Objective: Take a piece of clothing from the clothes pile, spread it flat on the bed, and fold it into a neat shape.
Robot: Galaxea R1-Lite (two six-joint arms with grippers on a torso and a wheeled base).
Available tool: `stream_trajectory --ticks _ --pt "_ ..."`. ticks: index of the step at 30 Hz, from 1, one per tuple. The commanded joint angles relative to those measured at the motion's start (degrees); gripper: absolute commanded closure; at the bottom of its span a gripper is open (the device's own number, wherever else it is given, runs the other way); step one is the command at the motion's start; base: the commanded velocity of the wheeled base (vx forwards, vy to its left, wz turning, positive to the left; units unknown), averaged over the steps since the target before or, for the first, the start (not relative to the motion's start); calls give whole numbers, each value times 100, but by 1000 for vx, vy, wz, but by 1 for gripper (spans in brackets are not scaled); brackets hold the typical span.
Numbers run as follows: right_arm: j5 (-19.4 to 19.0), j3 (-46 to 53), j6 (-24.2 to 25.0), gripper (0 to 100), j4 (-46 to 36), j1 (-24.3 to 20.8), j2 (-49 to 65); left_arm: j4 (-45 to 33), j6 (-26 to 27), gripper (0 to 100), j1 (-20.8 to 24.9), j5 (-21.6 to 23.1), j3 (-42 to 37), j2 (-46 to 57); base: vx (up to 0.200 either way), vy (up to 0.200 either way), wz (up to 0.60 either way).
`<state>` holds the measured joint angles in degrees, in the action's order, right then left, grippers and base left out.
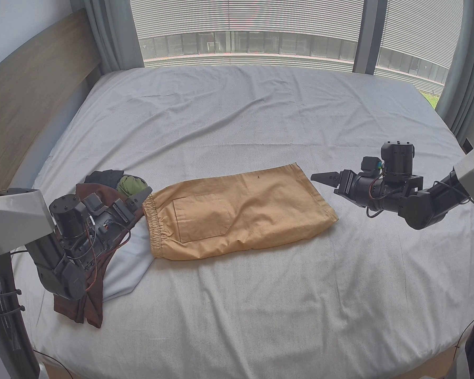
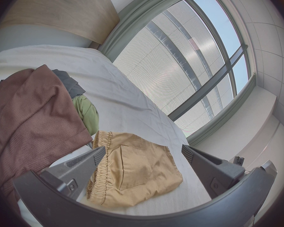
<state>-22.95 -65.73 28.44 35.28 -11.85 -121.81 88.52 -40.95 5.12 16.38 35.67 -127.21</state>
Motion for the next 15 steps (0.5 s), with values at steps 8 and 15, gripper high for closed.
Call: stream_trajectory --ticks 8,15 --pt "-42 755 127 0 427 -46 430 8 8 0 138 5 -236 399 0 0 0" --pt "-42 1115 127 0 928 -81 237 -1 17 0 182 -4 -245 381 0 0 0"
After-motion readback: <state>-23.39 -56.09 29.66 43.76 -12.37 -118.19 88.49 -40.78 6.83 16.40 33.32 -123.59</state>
